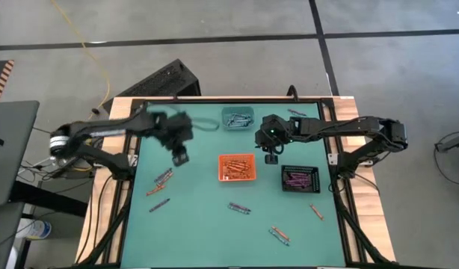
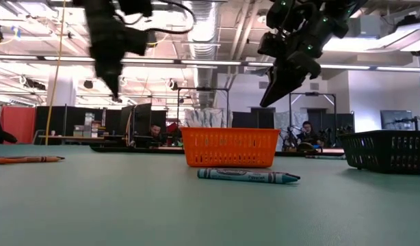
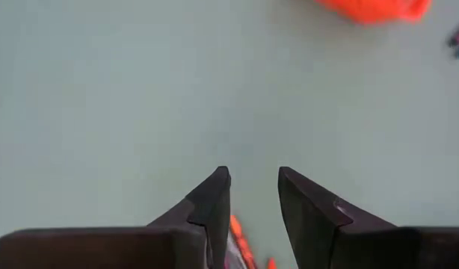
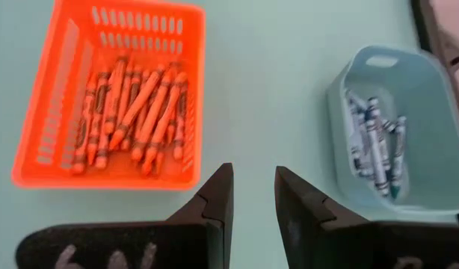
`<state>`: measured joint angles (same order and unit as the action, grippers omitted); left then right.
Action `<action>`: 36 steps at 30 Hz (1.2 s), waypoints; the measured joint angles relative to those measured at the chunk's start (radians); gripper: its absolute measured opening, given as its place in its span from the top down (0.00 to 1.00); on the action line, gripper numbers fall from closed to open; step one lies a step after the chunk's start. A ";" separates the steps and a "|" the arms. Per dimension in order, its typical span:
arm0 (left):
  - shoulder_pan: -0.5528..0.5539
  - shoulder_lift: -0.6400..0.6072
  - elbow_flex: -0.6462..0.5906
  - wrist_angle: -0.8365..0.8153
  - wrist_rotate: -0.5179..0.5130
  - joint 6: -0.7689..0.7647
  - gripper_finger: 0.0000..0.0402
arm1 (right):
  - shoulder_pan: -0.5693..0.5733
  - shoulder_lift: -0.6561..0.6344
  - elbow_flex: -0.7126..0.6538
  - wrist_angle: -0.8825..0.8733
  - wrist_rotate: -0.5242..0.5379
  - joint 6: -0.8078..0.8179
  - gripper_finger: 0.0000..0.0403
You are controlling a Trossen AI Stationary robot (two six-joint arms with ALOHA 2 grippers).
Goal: Sort crayons
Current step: Put the orange crayon into the orange bin
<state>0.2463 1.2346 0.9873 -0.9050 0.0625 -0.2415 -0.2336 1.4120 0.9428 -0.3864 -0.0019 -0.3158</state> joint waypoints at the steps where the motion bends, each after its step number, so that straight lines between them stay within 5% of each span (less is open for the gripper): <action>1: -0.031 -0.025 -0.039 0.006 -0.020 -0.060 0.74 | -0.004 0.000 0.000 0.011 0.000 -0.006 0.77; 5: -0.146 -0.060 -0.166 0.005 -0.111 -0.273 0.76 | -0.019 0.000 0.000 0.061 0.000 -0.016 0.77; 10: -0.250 -0.030 -0.266 0.033 -0.013 -0.394 0.79 | -0.032 0.000 0.000 0.089 -0.001 -0.018 0.77; 20: -0.481 0.011 -0.280 0.060 0.053 -0.495 0.80 | -0.031 0.000 0.000 0.089 -0.030 0.008 0.77; 28: -0.621 0.011 -0.329 0.057 -0.068 -0.658 0.80 | -0.031 0.000 0.000 0.089 -0.057 0.033 0.77; 36: -0.704 0.011 -0.404 0.047 0.051 -0.853 0.80 | -0.030 0.000 0.000 0.094 -0.102 0.049 0.77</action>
<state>-0.4573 1.2461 0.5834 -0.8575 0.1133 -1.0947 -0.2638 1.4120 0.9428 -0.2922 -0.1043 -0.2668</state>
